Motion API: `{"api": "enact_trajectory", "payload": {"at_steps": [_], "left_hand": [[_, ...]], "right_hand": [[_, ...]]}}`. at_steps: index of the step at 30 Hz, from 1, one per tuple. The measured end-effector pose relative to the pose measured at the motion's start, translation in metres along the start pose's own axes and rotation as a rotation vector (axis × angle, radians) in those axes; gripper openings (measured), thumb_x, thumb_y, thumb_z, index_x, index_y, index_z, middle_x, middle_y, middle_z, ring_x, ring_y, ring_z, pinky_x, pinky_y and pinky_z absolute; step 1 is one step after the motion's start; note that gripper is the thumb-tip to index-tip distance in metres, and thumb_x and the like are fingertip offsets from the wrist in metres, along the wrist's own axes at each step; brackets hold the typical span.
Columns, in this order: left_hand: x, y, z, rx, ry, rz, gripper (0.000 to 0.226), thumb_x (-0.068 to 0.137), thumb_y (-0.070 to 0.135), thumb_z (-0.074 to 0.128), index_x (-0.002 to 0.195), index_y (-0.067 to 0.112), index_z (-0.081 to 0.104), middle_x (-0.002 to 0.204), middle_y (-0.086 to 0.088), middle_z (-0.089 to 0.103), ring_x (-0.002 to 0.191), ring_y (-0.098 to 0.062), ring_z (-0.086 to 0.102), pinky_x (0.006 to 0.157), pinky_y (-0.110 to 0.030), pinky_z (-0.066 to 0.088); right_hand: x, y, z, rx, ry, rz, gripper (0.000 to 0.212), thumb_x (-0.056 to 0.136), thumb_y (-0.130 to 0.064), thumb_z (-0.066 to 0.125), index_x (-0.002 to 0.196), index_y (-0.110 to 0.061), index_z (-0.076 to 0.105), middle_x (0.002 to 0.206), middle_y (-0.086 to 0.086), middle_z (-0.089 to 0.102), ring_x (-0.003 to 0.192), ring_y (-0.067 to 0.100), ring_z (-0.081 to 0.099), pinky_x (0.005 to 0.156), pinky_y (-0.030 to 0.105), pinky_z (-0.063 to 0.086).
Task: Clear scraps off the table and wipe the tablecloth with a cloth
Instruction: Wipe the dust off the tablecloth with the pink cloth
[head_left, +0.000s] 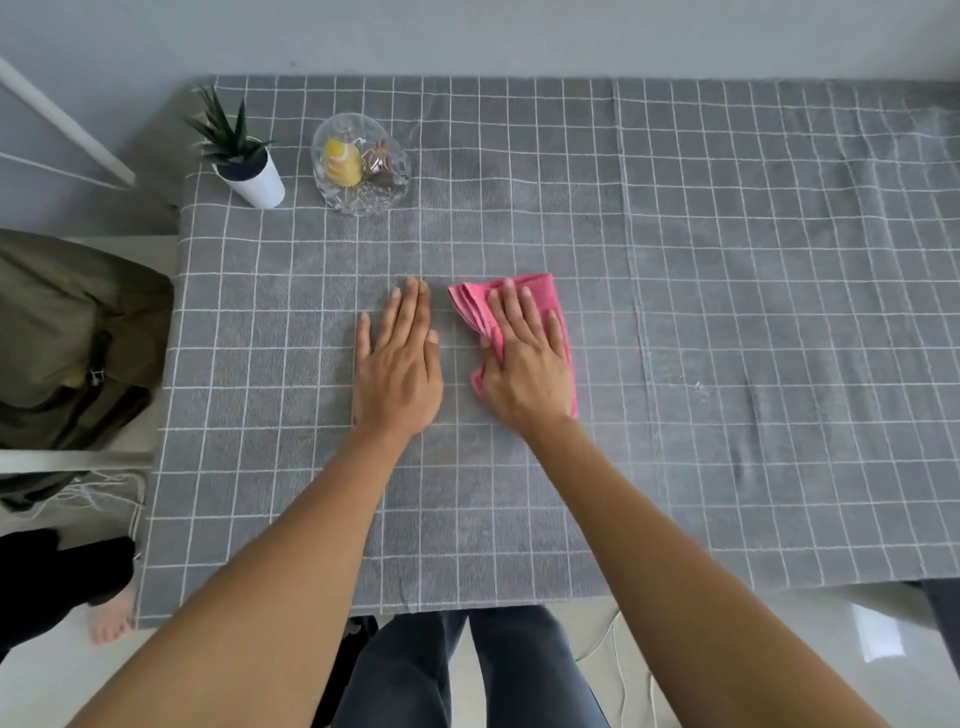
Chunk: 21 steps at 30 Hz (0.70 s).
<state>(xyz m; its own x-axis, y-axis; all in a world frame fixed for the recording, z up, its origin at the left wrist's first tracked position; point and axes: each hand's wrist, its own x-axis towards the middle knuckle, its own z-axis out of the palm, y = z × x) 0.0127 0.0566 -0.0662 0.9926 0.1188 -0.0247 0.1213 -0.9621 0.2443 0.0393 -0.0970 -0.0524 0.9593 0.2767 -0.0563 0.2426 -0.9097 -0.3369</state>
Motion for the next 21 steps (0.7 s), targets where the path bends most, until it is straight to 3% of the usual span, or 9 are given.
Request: {"api": "enact_trajectory", "payload": {"at_steps": [3, 7, 9, 11, 14, 17, 21], "left_hand": [[0.000, 0.000, -0.001, -0.003, -0.006, 0.003, 0.055, 0.100, 0.031, 0.009, 0.152, 0.019, 0.002, 0.160, 0.004, 0.002, 0.147, -0.011, -0.002, 0.119, -0.044, -0.001], [-0.001, 0.000, 0.000, 0.002, -0.016, 0.010, 0.055, 0.099, 0.033, 0.005, 0.152, 0.019, -0.001, 0.160, 0.004, -0.002, 0.147, -0.012, -0.005, 0.119, -0.043, -0.004], [-0.001, 0.000, 0.000, 0.009, -0.012, 0.008, 0.055, 0.099, 0.033, 0.005, 0.152, 0.019, -0.001, 0.160, 0.004, -0.002, 0.147, -0.012, -0.004, 0.119, -0.044, -0.003], [-0.001, -0.001, 0.000, 0.015, -0.007, 0.003, 0.055, 0.099, 0.032, 0.006, 0.152, 0.018, 0.000, 0.160, 0.004, -0.001, 0.147, -0.012, -0.004, 0.119, -0.044, -0.002], [0.000, 0.000, -0.001, 0.015, -0.006, 0.005, 0.055, 0.099, 0.031, 0.009, 0.152, 0.018, 0.004, 0.160, 0.004, 0.003, 0.147, -0.011, -0.001, 0.119, -0.043, -0.002], [0.000, 0.001, -0.001, 0.002, -0.010, 0.011, 0.055, 0.099, 0.032, 0.009, 0.152, 0.018, 0.005, 0.160, 0.004, 0.004, 0.147, -0.010, -0.002, 0.119, -0.041, -0.003], [0.000, -0.001, -0.001, -0.013, -0.025, 0.009, 0.055, 0.099, 0.033, 0.004, 0.152, 0.019, 0.001, 0.160, 0.005, 0.001, 0.147, -0.010, -0.004, 0.119, -0.042, -0.005]], "right_hand": [[0.009, 0.025, -0.007, -0.016, 0.004, -0.057, 0.064, 0.093, -0.030, 0.039, 0.151, -0.020, 0.015, 0.159, -0.002, 0.011, 0.146, 0.012, 0.001, 0.120, 0.037, 0.000], [0.029, 0.054, -0.021, -0.023, 0.067, 0.247, 0.066, 0.092, -0.030, 0.035, 0.152, -0.020, 0.008, 0.160, 0.000, 0.005, 0.147, 0.015, -0.002, 0.120, 0.038, -0.001], [0.030, 0.041, -0.019, -0.010, 0.076, 0.306, 0.064, 0.093, -0.031, 0.031, 0.152, -0.019, 0.006, 0.160, 0.000, 0.002, 0.147, 0.016, -0.002, 0.120, 0.038, -0.004], [0.024, 0.020, -0.012, -0.054, 0.050, 0.194, 0.067, 0.093, -0.033, 0.032, 0.152, -0.019, 0.002, 0.160, 0.000, 0.001, 0.147, 0.017, -0.004, 0.119, 0.039, -0.004], [0.014, 0.002, -0.004, 0.013, -0.017, -0.024, 0.060, 0.098, -0.032, 0.032, 0.152, -0.020, 0.010, 0.159, -0.002, 0.006, 0.147, 0.013, -0.002, 0.119, 0.036, -0.004], [0.018, 0.022, -0.008, -0.021, -0.021, -0.084, 0.062, 0.096, -0.032, 0.036, 0.152, -0.020, 0.011, 0.159, -0.002, 0.007, 0.146, 0.012, -0.001, 0.120, 0.037, -0.003], [0.028, 0.050, -0.019, -0.017, 0.051, 0.203, 0.067, 0.093, -0.029, 0.039, 0.152, -0.021, 0.008, 0.160, -0.001, 0.005, 0.147, 0.013, -0.002, 0.120, 0.038, -0.004]]}}
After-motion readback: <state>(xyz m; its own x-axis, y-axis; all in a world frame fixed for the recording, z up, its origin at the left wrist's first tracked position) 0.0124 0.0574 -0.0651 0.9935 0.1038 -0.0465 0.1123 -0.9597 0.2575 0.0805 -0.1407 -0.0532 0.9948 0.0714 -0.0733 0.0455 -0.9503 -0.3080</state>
